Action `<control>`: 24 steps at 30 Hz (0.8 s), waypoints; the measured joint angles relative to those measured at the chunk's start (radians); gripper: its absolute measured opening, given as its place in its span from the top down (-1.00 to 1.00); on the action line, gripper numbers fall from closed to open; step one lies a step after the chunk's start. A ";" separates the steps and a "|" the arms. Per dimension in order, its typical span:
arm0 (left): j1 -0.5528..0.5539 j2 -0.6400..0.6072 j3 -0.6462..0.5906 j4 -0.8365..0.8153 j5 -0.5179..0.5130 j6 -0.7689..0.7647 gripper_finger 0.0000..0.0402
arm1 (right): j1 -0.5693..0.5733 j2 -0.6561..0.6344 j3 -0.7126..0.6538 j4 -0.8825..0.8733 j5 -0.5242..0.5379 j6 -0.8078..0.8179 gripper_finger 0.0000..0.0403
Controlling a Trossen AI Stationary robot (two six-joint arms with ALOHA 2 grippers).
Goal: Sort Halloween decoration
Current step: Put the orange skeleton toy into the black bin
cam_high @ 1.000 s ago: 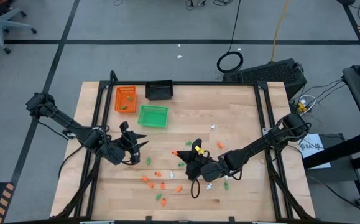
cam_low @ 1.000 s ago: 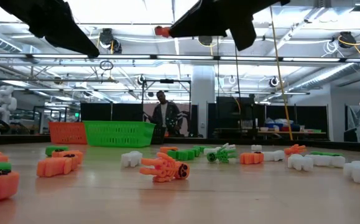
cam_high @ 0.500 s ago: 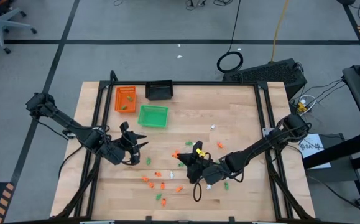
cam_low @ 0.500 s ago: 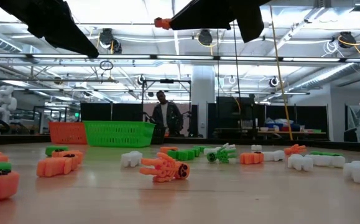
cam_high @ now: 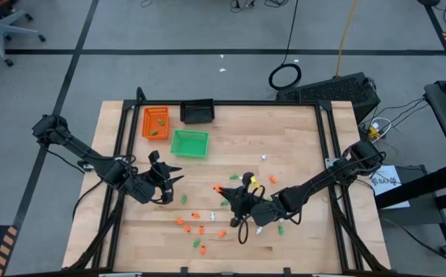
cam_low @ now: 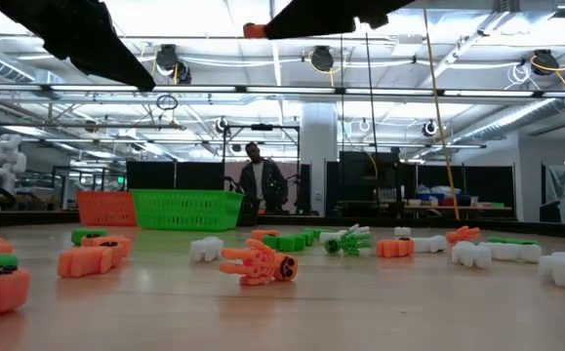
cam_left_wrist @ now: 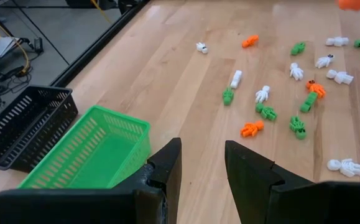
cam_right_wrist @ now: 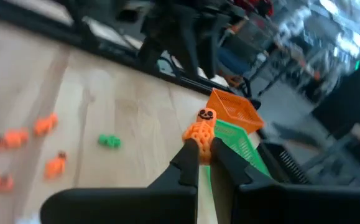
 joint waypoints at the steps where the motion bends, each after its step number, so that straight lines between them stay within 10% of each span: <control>1: 0.000 0.000 0.000 0.000 0.000 0.000 0.40 | -0.007 0.000 0.000 0.000 0.000 0.034 1.00; 8: 0.000 0.000 0.000 0.002 0.000 0.004 0.40 | -0.073 0.000 0.000 0.001 -0.012 0.136 1.00; 24: 0.000 0.000 0.000 -0.035 -0.005 0.062 0.40 | -0.414 0.011 0.000 -0.036 -0.423 0.290 1.00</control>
